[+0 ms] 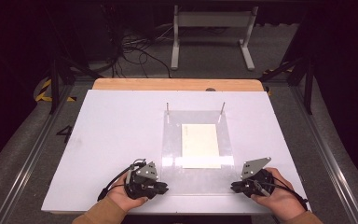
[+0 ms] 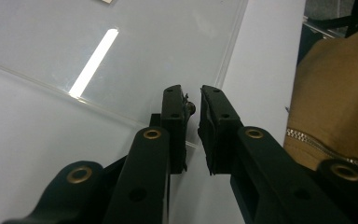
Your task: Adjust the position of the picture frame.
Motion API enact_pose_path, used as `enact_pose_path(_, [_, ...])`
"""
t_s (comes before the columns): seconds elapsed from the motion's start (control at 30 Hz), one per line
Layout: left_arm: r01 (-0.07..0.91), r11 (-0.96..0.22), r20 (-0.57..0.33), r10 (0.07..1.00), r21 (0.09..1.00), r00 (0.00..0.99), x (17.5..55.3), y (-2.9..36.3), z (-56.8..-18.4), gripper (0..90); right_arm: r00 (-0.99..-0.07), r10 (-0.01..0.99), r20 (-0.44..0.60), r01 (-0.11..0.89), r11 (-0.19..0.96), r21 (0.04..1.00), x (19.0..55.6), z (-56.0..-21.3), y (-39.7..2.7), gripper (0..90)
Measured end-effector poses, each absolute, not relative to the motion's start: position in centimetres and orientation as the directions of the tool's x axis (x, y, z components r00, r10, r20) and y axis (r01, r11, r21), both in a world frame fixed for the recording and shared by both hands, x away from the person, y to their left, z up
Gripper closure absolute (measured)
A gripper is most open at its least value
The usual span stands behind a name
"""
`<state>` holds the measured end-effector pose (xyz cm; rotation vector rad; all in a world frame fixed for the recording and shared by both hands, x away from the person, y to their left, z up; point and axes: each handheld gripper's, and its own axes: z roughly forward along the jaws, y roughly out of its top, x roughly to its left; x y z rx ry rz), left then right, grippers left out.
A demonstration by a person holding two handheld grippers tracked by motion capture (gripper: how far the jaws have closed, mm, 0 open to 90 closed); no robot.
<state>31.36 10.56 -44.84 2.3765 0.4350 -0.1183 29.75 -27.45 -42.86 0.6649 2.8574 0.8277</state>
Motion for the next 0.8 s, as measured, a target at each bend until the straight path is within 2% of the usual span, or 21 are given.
enact_pose_path(0.2, [0.332,-0.712,-0.235,0.235,0.619,0.943,30.8,10.7,-44.8,79.9,-0.908,0.414,0.062,0.378,0.747,0.547,28.4,-43.1,-27.7,82.9])
enact_pose_path(0.33, [0.303,-0.734,-0.227,0.205,0.608,0.952,30.1,10.4,-44.7,79.7,-0.918,0.389,0.075,0.367,0.765,0.528,27.6,-42.9,-27.6,82.8])
enact_pose_path(0.5, [0.305,-0.737,-0.261,0.179,0.603,0.949,29.9,10.4,-44.7,79.2,-0.923,0.372,0.1,0.367,0.771,0.52,27.2,-42.9,-27.6,82.7])
enact_pose_path(0.6, [0.329,-0.722,-0.305,0.17,0.609,0.937,30.2,10.5,-44.8,69.5,-0.921,0.367,0.131,0.377,0.752,0.54,27.5,-42.9,-27.9,80.3])
enact_pose_path(0.67, [0.326,-0.706,-0.286,0.18,0.629,0.941,30.2,10.6,-44.6,66.0,-0.92,0.375,0.113,0.368,0.729,0.578,27.6,-42.4,-28.2,74.6])
enact_pose_path(0.7, [0.326,-0.706,-0.286,0.18,0.629,0.941,30.2,10.6,-44.6,64.2,-0.92,0.375,0.113,0.368,0.729,0.578,27.6,-42.4,-28.2,74.6])
enact_pose_path(0.73, [0.332,-0.682,-0.283,0.188,0.651,0.941,30.3,10.8,-44.3,62.9,-0.922,0.38,0.077,0.341,0.7,0.628,27.7,-41.7,-28.4,72.8])
enact_pose_path(0.8, [0.341,-0.625,-0.262,0.218,0.702,0.94,30.7,11.4,-43.7,61.8,-0.919,0.39,0.059,0.328,0.674,0.662,28.0,-41.2,-28.5,71.8])
